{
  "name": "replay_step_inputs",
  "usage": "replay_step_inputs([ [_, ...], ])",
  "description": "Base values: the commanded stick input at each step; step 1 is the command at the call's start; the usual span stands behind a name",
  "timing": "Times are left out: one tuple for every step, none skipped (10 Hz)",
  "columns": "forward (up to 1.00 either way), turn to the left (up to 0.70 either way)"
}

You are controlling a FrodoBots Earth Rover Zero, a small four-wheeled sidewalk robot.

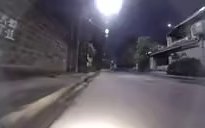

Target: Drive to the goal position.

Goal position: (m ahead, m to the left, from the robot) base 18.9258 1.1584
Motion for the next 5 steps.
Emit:
replay_step_inputs([
  [0.50, -0.50],
  [0.50, -0.36],
  [0.50, -0.16],
  [0.50, 0.00],
  [0.50, 0.00],
])
